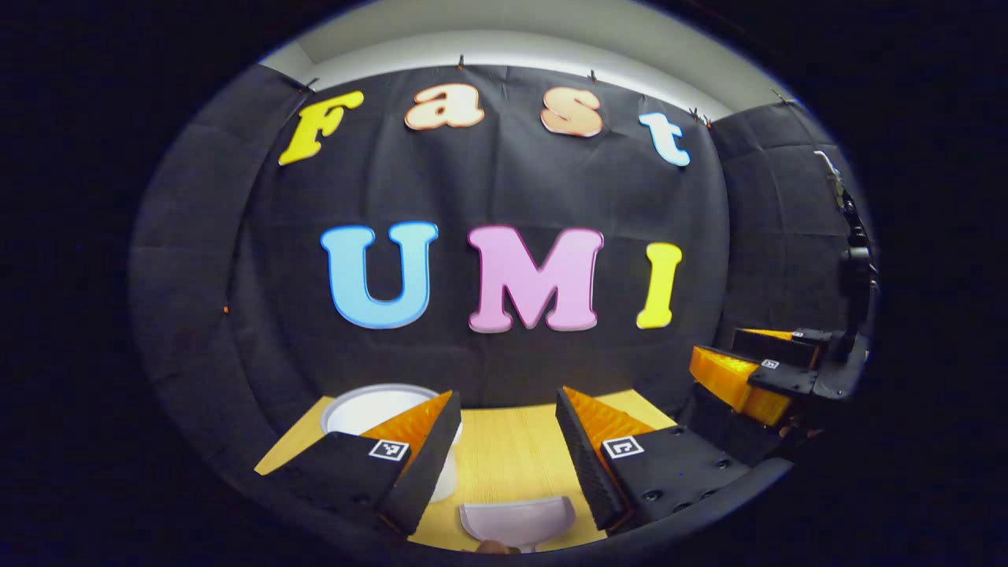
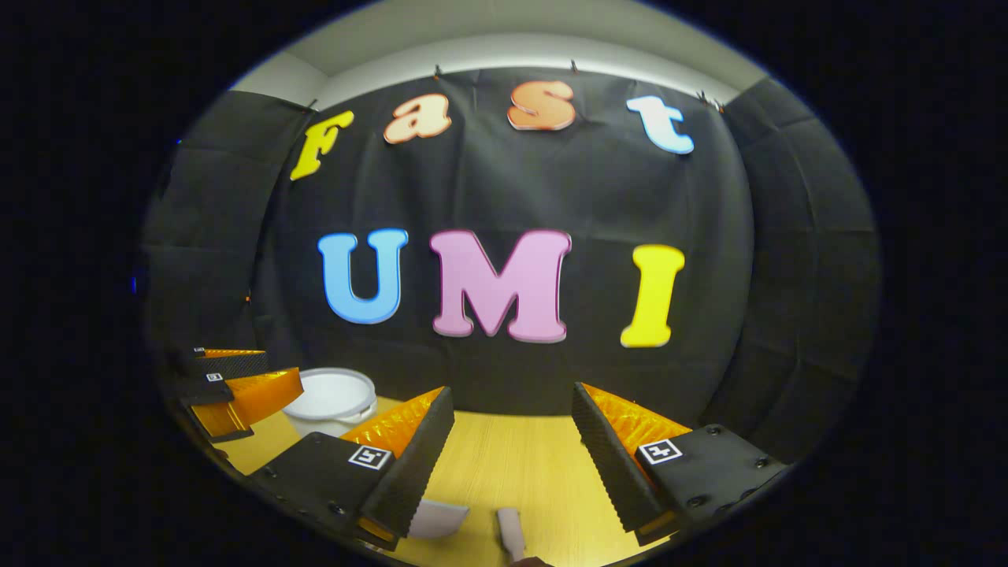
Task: Pick up the small broom and dustpan from the desktop, sweep the trash into the dustpan with the broom, and then empty the trash into the garbage bin.
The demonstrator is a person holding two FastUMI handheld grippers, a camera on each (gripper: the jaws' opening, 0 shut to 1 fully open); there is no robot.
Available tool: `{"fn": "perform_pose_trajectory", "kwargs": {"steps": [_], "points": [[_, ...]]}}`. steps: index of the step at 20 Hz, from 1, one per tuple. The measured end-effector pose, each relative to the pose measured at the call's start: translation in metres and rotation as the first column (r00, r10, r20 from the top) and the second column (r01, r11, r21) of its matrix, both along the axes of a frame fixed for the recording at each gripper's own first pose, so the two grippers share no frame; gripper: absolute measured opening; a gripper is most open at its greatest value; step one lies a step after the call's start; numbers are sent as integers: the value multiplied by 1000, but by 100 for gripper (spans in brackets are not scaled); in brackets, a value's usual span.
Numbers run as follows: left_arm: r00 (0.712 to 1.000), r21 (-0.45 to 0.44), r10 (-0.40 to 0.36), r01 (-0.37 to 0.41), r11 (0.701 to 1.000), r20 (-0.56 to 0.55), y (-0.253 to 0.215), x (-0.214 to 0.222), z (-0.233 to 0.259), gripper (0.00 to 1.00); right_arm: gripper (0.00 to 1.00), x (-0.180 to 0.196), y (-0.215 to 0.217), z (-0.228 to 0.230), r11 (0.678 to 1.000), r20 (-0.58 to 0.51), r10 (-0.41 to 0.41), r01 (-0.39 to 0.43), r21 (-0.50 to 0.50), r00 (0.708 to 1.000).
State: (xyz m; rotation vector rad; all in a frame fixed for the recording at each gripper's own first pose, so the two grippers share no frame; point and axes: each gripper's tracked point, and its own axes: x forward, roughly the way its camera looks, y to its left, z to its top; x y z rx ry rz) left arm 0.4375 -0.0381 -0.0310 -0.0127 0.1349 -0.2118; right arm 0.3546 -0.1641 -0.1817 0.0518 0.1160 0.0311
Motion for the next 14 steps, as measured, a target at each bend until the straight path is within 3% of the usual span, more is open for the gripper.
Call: {"fn": "perform_pose_trajectory", "kwargs": {"steps": [4, 5, 6, 9, 10, 11, 13, 14], "points": [[995, 25, 26, -29, 999, 100, 3, -4, 11, 72, 98, 2, 0, 3, 1000, 137, 8, -9, 0, 991], [994, 26, 24, -27, 999, 106, 3, -7, 13, 72, 93, 1, -2, 2, 1000, 138, 9, -9, 0, 990], [993, 23, 27, -30, 999, 117, 5, -10, 16, 72, 98, 2, -3, -1, 1000, 135, 11, -11, 3, 991], [992, 30, 20, -24, 999, 124, 7, -17, 27, 72, 98, 3, -1, 2, 999, 111, 38, -40, 17, 993], [992, 33, 25, -29, 999, 122, 9, -18, 30, 72, 93, 3, -1, 3, 999, 105, 46, -48, 12, 993], [993, 31, 30, -34, 999, 115, 8, -17, 28, 72, 98, 4, 1, 3, 999, 102, 51, -52, 5, 993], [994, 12, 43, -45, 999, 97, 8, -18, 27, 72, 93, 2, 3, 2, 998, 98, 62, -63, 6, 993], [995, 6, 53, -54, 999, 87, 8, -19, 27, 72, 98, 2, 3, 3, 998, 102, 63, -66, 20, 993]]}}
